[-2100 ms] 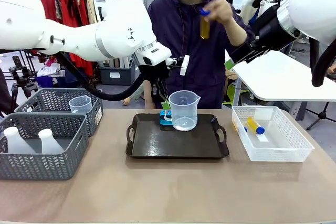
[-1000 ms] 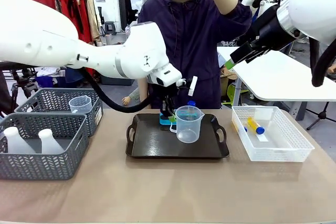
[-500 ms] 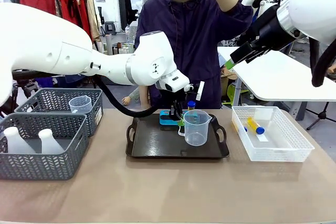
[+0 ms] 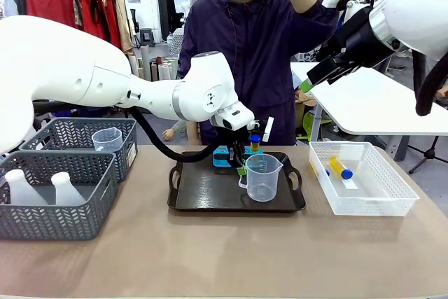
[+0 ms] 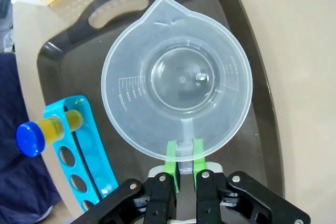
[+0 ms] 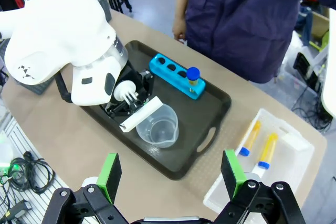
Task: Prepare the laboratory tools.
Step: Pick up one Large Measuring Cup and place it on the Handle tray, then pick up one Small flask and place it on the Handle tray.
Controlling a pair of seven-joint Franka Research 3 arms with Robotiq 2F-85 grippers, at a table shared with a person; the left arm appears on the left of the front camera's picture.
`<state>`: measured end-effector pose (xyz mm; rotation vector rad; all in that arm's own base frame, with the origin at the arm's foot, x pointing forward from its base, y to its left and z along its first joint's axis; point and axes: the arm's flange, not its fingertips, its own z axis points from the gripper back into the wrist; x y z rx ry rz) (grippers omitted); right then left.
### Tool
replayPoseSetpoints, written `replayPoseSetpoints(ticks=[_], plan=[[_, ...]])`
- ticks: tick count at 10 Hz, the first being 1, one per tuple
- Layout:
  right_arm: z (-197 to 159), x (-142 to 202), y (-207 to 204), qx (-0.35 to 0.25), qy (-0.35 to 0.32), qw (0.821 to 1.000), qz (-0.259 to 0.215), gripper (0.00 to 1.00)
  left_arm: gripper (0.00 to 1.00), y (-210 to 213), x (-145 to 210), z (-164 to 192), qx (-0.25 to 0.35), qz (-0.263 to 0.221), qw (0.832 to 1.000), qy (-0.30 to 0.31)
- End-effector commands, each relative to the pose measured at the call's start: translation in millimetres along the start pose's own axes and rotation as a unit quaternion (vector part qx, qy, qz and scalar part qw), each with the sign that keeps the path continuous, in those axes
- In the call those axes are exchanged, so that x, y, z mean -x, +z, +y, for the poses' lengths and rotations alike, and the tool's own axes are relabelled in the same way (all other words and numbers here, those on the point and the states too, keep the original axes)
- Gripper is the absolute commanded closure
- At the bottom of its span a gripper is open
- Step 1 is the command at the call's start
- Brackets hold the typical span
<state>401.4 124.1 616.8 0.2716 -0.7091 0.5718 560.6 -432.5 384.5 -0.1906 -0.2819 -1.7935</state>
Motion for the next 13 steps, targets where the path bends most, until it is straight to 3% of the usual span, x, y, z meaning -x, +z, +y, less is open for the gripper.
replayPoseSetpoints(ticks=[1, 5, 6, 13], plan=[[-1, 0, 1, -0.007, -0.002, 1.0, -0.003, 0.0, 0.86, 3, -4, 4, 0.005, 0.005, 1.0, -0.001], [-1, 0, 1, -0.007, -0.002, 1.0, -0.003, 0.0, 0.09, 13, -6, 4, -0.007, 0.0, 1.0, 0.002], [-1, 0, 1, -0.007, -0.002, 1.0, -0.003, 0.0, 0.0, 16, -5, 4, -0.008, -0.001, 1.0, 0.002], [-1, 0, 1, -0.007, -0.002, 1.0, -0.003, 0.0, 0.0, 68, -3, -16, -0.048, -0.013, 0.999, 0.022]])
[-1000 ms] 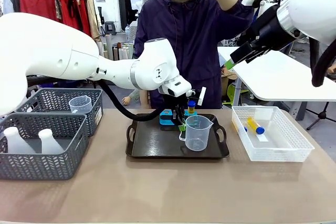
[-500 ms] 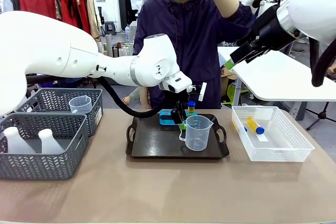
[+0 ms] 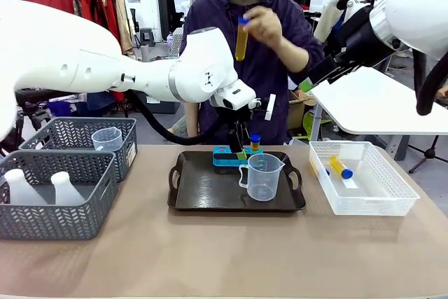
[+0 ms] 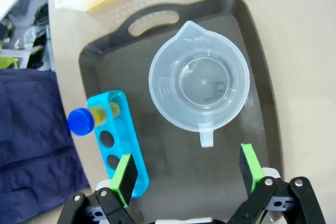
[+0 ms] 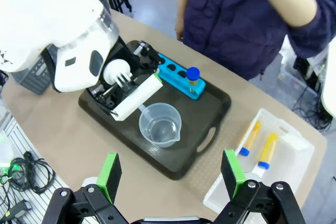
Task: Prepare the laboratory tools.
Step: Pick up one Small flask and place it on the Handle tray.
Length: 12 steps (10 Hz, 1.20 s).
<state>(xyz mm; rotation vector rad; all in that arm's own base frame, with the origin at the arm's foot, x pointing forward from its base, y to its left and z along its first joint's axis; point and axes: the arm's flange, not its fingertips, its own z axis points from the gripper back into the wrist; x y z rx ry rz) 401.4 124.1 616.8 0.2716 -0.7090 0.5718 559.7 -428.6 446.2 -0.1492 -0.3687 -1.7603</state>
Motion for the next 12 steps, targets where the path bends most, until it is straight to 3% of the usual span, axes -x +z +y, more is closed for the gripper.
replayPoseSetpoints(ticks=[1, 5, 7, 12], plan=[[-1, 0, 1, -0.007, -0.002, 1.0, -0.003, 0.0, 0.0, 26, 12, -27, -0.017, -0.003, 1.0, 0.024], [-1, 0, 1, -0.007, -0.002, 1.0, -0.003, 0.0, 0.0, 97, 40, -49, -0.099, 0.027, 0.986, 0.131], [-1, 0, 1, -0.007, -0.002, 1.0, -0.003, 0.0, 0.0, 144, 54, -67, -0.136, 0.063, 0.964, 0.218], [-1, 0, 1, -0.007, -0.002, 1.0, -0.003, 0.0, 0.0, 218, 102, -87, -0.202, 0.106, 0.911, 0.345]])
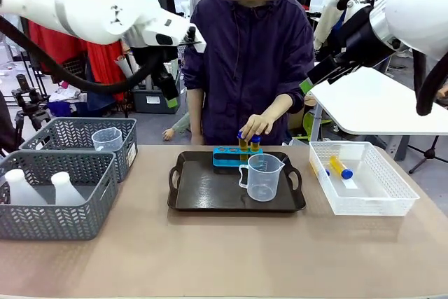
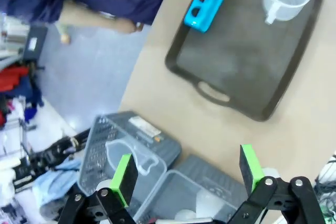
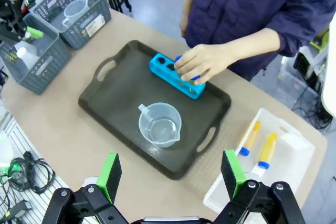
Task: Prepare the laboratory tools.
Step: Pick up one Small flask and place it on the Handle tray.
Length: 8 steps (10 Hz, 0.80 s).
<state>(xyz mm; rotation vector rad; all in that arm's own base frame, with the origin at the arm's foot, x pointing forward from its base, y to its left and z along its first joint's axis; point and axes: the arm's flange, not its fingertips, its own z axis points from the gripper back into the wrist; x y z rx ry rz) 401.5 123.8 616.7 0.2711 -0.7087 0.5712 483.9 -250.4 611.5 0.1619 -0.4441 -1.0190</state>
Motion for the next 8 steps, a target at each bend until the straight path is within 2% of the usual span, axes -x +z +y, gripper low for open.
replayPoseSetpoints(ticks=[1, 2, 7, 8], plan=[[-1, 0, 1, -0.007, -0.002, 1.0, -0.003, 0.0, 0.0, 5, 16, 3, -0.017, 0.0, 0.999, 0.036], [-1, 0, 1, -0.007, -0.002, 1.0, -0.003, 0.0, 0.0, 4, 16, 4, 0.0, 0.0, 1.0, 0.022], [-1, 0, 1, -0.007, -0.002, 1.0, -0.003, 0.0, 0.0, 7, 7, 5, -0.003, 0.001, 1.0, 0.02], [-1, 0, 1, -0.007, -0.002, 1.0, -0.003, 0.0, 0.0, 0, 32, 8, 0.016, 0.026, 0.998, 0.058]])
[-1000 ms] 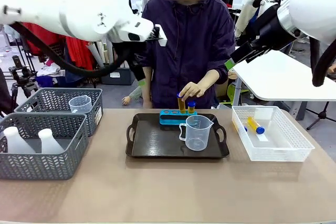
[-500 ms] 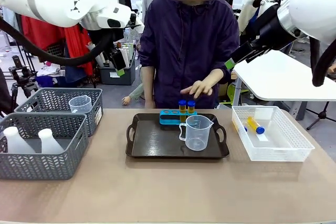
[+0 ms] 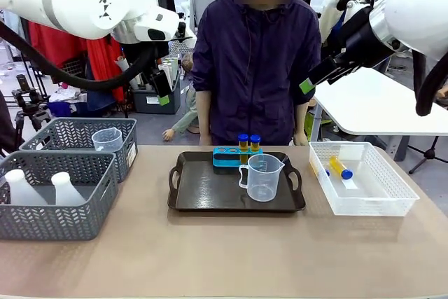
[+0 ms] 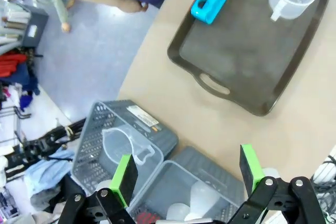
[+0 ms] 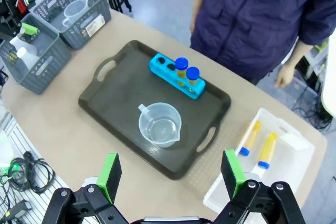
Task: Prepare the laboratory tools.
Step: Pick up one Small flask and place it on the Handle tray.
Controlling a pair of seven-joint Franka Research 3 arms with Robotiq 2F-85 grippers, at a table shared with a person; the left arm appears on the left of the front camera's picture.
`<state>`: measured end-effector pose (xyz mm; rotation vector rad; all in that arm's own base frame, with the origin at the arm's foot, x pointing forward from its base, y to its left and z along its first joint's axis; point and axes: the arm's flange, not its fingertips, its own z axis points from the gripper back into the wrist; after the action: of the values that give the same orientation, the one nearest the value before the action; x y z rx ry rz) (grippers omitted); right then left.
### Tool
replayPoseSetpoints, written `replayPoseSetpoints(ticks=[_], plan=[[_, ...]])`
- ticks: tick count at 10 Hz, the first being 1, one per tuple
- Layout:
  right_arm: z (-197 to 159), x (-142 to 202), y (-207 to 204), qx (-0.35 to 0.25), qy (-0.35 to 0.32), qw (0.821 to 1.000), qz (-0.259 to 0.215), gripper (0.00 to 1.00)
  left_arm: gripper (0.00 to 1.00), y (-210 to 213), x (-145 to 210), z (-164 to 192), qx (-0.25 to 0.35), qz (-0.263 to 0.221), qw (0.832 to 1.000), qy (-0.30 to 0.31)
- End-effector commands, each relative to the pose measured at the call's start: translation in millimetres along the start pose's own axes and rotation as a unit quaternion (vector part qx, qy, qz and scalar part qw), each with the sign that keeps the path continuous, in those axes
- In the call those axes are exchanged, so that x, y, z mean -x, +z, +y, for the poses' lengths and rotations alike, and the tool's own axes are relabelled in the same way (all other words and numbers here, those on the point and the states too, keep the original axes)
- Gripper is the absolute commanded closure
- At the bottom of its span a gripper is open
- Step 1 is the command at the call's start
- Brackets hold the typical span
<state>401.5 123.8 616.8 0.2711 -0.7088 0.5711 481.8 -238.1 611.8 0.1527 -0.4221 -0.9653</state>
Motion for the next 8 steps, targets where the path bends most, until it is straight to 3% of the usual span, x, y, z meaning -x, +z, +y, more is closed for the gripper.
replayPoseSetpoints(ticks=[1, 4, 8], plan=[[-1, 0, 1, -0.007, -0.002, 1.0, -0.003, 0.0, 0.0, -3, 45, 9, 0.003, 0.048, 0.996, 0.071], [-1, 0, 1, -0.007, -0.002, 1.0, -0.003, 0.0, 0.0, 10, 120, 13, -0.036, 0.101, 0.977, 0.185], [-1, 0, 1, -0.007, -0.002, 1.0, -0.003, 0.0, 0.0, 12, 227, 43, -0.066, 0.14, 0.945, 0.287]])
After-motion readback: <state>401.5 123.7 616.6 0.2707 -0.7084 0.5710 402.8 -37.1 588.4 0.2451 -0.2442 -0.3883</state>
